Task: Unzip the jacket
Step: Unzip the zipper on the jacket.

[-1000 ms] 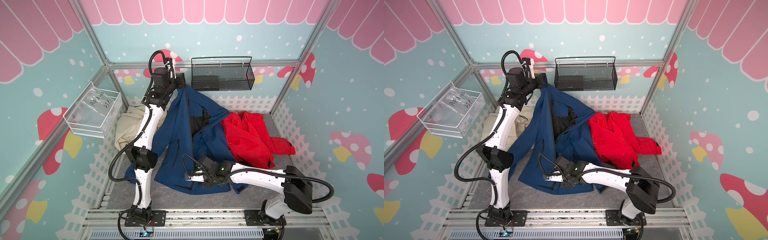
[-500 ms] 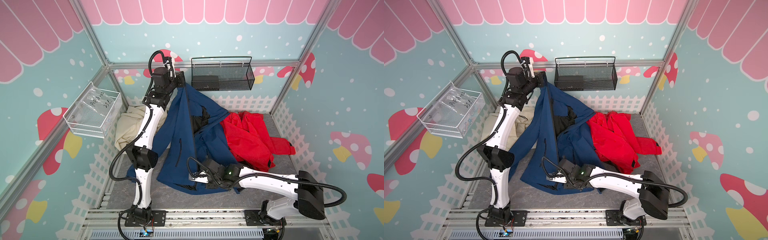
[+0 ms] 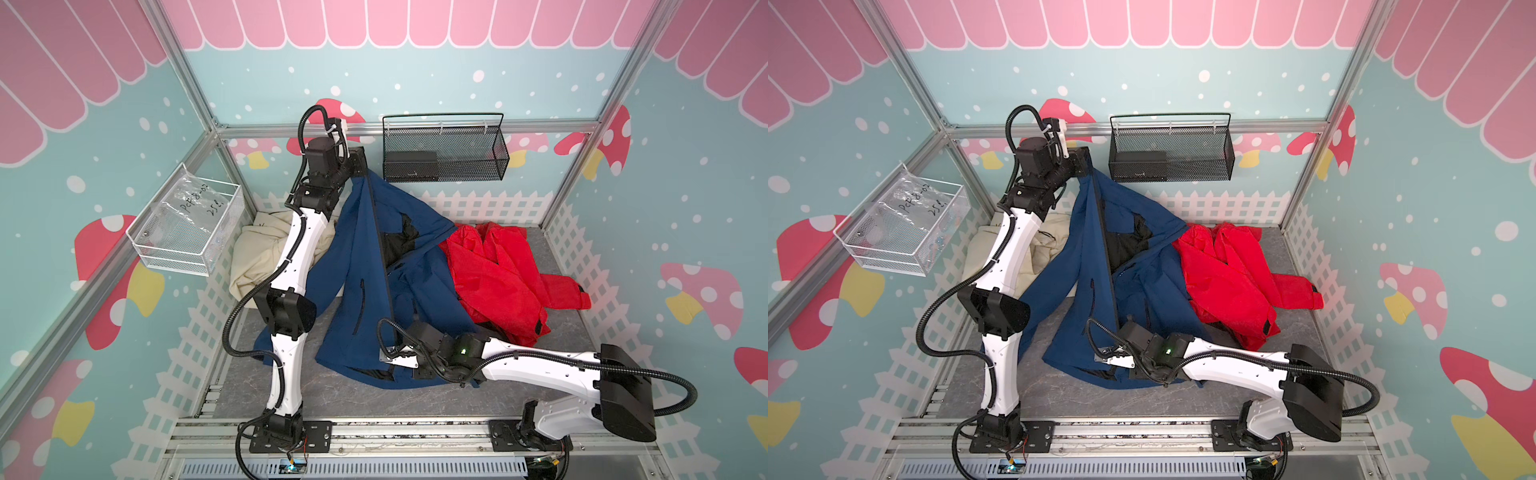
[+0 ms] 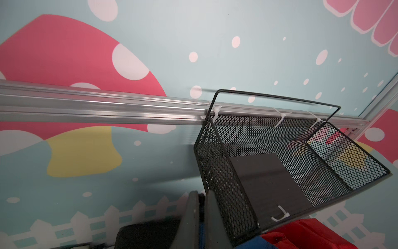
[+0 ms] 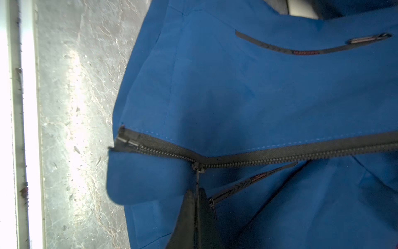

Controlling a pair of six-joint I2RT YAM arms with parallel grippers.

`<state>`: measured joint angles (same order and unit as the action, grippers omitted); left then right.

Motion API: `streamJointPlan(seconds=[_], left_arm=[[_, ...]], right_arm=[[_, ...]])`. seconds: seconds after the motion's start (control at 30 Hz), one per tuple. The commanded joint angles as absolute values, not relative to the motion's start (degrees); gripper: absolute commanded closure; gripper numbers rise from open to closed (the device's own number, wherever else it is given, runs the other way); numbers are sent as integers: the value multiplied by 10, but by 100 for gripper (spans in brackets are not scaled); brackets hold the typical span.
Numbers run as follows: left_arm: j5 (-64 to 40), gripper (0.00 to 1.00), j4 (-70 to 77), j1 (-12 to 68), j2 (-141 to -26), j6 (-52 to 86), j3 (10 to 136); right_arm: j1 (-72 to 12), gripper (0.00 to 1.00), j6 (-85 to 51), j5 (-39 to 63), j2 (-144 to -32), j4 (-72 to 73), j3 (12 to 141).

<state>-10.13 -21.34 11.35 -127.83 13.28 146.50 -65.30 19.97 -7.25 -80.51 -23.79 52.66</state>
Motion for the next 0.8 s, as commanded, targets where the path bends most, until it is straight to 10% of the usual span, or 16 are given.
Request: streamJointPlan(seconds=[0.0, 0.23, 0.47, 0.77], left_arm=[[-110, 68, -150, 95, -1222, 153, 1390], [-116, 14, -112, 95, -1018, 243, 1025], [-225, 16, -96, 92, -852, 367, 691], [-256, 16, -225, 149, -781, 359, 587]], right_arm=[[-646, 100, 187, -35, -817, -292, 541], [-588, 100, 189, 6, -827, -252, 563], [-560, 100, 193, 34, -830, -239, 561], [-559, 100, 188, 32, -844, -233, 549]])
